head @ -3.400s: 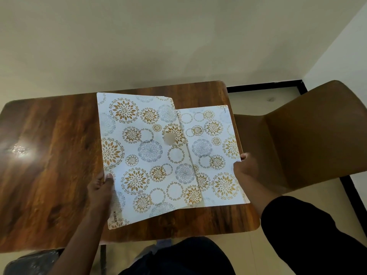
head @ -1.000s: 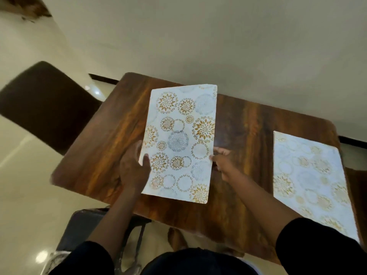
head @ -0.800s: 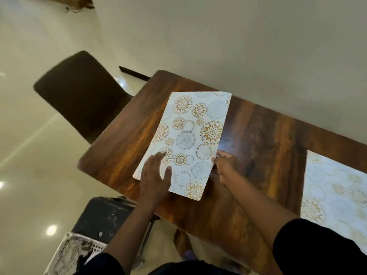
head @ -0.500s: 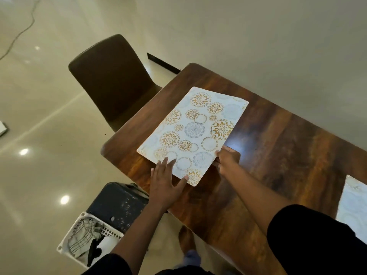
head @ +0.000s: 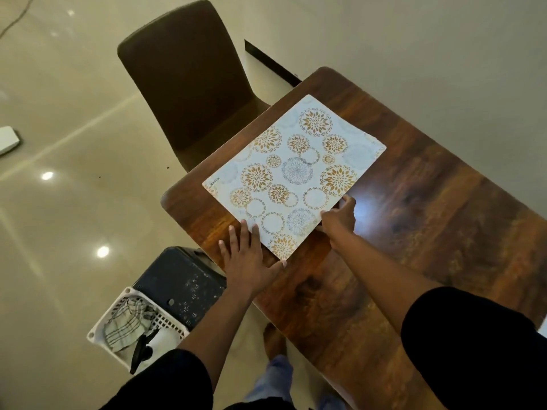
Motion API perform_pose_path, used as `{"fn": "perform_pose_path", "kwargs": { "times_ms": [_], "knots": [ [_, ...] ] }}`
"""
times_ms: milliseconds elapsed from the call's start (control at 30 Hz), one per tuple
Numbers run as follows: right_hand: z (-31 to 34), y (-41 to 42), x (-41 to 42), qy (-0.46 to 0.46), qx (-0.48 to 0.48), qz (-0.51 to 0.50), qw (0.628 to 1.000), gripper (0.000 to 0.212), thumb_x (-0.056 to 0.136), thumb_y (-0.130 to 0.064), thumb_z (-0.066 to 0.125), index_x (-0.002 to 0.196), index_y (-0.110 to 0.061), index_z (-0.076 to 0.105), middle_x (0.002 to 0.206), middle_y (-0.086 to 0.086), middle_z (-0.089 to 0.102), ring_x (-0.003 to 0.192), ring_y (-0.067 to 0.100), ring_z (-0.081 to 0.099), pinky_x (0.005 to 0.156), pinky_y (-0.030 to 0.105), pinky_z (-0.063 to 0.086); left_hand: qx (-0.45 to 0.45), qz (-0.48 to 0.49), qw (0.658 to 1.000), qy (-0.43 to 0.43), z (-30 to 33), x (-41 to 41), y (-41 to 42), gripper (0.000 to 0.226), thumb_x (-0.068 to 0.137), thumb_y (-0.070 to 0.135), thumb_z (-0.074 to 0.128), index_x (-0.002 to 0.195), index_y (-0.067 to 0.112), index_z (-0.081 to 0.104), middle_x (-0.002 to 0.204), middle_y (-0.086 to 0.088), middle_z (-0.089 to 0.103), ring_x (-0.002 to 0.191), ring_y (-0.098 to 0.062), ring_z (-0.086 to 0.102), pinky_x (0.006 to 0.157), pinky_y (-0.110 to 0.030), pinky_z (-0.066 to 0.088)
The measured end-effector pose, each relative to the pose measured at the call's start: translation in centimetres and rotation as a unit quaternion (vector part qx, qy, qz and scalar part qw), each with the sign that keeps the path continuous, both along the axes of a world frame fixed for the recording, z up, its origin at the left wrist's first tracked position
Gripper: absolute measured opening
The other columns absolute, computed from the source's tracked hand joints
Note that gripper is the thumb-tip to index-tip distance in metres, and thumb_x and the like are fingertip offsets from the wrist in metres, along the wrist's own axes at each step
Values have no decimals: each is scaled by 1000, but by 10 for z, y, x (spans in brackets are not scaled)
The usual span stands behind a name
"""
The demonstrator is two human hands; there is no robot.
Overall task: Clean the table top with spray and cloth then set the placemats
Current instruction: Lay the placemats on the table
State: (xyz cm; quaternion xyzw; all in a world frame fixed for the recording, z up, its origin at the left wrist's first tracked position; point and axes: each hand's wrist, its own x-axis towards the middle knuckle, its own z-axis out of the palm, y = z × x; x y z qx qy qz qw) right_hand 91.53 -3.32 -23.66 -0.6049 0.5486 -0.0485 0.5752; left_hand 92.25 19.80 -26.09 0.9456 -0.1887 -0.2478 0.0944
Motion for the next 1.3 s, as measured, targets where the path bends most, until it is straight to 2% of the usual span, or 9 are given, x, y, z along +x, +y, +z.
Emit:
{"fn": "perform_pose_path", "kwargs": {
  "times_ms": [167, 267, 333, 400, 467, 533, 633, 933, 1300],
  "knots": [
    [-2, -15, 3, 17, -8, 80, 997, 62, 101, -15, 59, 152, -26, 26, 125, 7, 55, 93, 25, 69, 61, 32, 61, -14, 14, 1000, -18, -12, 6, -1, 146, 54, 111, -8, 169, 23, -22, 173, -2, -37, 158, -32, -38, 126, -61, -25],
    [3, -27, 0, 81, -76, 141, 984, 58, 102, -20, 57, 153, -21, 30, 122, 5, 57, 90, 21, 67, 67, 33, 57, -31, 21, 999, -36, -16, 3, -3, 142, 60, 111, 1, 170, 22, -20, 174, -3, -36, 159, -32, -37, 126, -61, -25],
    [4, -38, -4, 142, -211, 219, 942, 60, 97, -19, 60, 151, -17, 34, 131, 10, 55, 111, 28, 59, 84, 36, 49, -38, 29, 998, -42, -19, 1, -3, 137, 67, 107, 15, 170, 23, -17, 175, -3, -32, 160, -32, -34, 126, -61, -23],
    [0, -51, -7, 184, -320, 315, 874, 69, 93, -24, 65, 154, -19, 31, 150, 14, 42, 135, 35, 43, 102, 46, 43, -42, 35, 998, -41, -20, 1, -4, 135, 69, 105, 22, 171, 23, -17, 176, -2, -31, 160, -31, -34, 126, -62, -23],
    [-4, -65, -7, 199, -353, 404, 820, 78, 93, -36, 66, 159, -25, 24, 164, 11, 25, 150, 36, 23, 114, 52, 34, -45, 38, 998, -36, -21, 1, -5, 135, 70, 104, 25, 170, 24, -17, 176, -2, -31, 160, -30, -35, 126, -61, -24],
    [-9, -76, -5, 204, -348, 459, 791, 83, 94, -47, 63, 161, -30, 18, 170, 4, 11, 156, 33, 6, 120, 55, 24, -53, 45, 997, -33, -21, 1, -5, 135, 70, 103, 27, 170, 25, -18, 175, -1, -33, 159, -30, -37, 125, -61, -26],
    [-11, -84, 2, 214, -316, 480, 790, 84, 95, -55, 59, 162, -35, 12, 171, -6, -1, 157, 29, -4, 120, 57, 21, -73, 59, 995, -25, -23, 3, -6, 135, 71, 101, 33, 170, 24, -19, 175, 1, -35, 158, -30, -38, 124, -60, -28],
    [-4, -84, 10, 243, -292, 482, 789, 89, 91, -61, 59, 160, -46, 5, 170, -14, -9, 157, 27, -7, 115, 61, 20, -87, 72, 994, -8, -24, 6, -10, 126, 81, 86, 46, 168, 27, -24, 172, 7, -41, 154, -28, -46, 121, -58, -32],
    [5, -91, 22, 271, -290, 504, 767, 91, 90, -64, 58, 160, -47, 3, 170, -13, -7, 153, 34, 4, 109, 61, 27, -91, 66, 993, -23, -30, 5, -9, 126, 79, 89, 42, 169, 28, -21, 174, 6, -36, 157, -31, -41, 123, -64, -26]
  ]
}}
